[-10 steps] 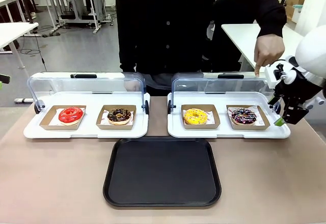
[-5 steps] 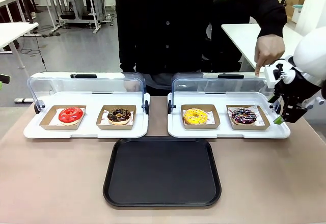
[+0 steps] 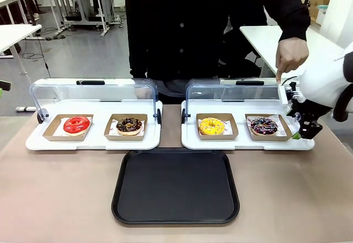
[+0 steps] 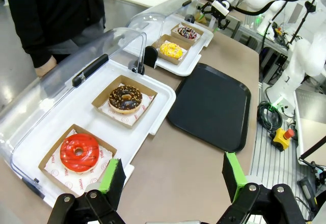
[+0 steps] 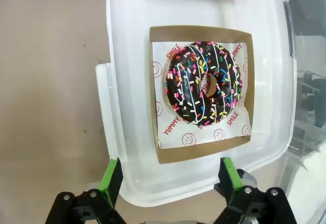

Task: Move the fourth donut from the left to the tray.
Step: Pick up the Paper togo box containing the Donut indicated by the person and place it on the Handle tray.

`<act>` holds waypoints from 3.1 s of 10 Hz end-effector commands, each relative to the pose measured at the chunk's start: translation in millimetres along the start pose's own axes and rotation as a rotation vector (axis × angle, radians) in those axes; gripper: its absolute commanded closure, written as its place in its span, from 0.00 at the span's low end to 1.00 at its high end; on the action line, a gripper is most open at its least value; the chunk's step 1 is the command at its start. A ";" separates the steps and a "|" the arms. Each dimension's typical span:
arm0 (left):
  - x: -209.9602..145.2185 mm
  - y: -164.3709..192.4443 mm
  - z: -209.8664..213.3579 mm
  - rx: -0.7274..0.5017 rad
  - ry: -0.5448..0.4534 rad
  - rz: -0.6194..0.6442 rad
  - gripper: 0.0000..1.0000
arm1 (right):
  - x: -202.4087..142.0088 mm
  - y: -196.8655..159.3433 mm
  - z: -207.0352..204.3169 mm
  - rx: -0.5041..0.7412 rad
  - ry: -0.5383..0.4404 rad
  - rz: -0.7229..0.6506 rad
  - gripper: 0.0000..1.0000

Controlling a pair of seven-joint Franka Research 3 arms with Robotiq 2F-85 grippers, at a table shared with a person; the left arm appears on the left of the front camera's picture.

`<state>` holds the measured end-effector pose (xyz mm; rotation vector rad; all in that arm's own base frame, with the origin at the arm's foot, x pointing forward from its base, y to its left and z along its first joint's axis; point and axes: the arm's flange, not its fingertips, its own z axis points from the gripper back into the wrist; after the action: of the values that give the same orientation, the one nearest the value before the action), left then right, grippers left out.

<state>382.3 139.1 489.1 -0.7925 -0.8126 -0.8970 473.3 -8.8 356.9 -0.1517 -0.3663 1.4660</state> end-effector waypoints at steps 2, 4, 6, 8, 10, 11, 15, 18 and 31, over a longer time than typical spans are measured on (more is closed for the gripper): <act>2.2 -0.1 1.4 -0.006 -0.021 -0.014 0.00 | -1.6 3.5 -17.0 -0.055 0.012 0.104 0.00; 2.2 -0.1 1.4 -0.006 -0.021 -0.014 0.00 | -2.4 2.9 -24.7 -0.038 0.012 0.110 0.00; 2.2 -0.1 1.4 -0.006 -0.021 -0.014 0.00 | -2.5 0.1 -32.9 -0.021 0.012 0.122 0.00; 2.2 -0.1 1.4 -0.006 -0.021 -0.014 0.00 | -3.9 -4.9 -39.4 -0.023 0.023 0.126 0.00; 2.2 -0.1 1.4 -0.006 -0.021 -0.014 0.00 | -5.1 -9.9 -46.6 -0.015 0.023 0.121 0.00; 2.2 -0.1 1.4 -0.006 -0.021 -0.014 0.00 | -5.4 -11.3 -49.6 -0.008 0.029 0.116 0.00; 2.2 -0.1 1.4 -0.006 -0.021 -0.014 0.00 | -4.7 -17.7 -55.7 0.017 0.021 0.112 0.60; 2.2 -0.1 1.4 -0.006 -0.021 -0.014 0.00 | -5.6 -17.1 -55.5 0.061 0.019 0.110 0.65; 2.2 -0.1 1.4 -0.006 -0.021 -0.014 0.00 | -5.0 -15.1 -54.5 0.104 0.015 0.078 1.00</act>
<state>382.3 139.2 489.1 -0.7929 -0.8125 -0.8969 506.1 -9.0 310.8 -0.0888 -0.2712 1.5592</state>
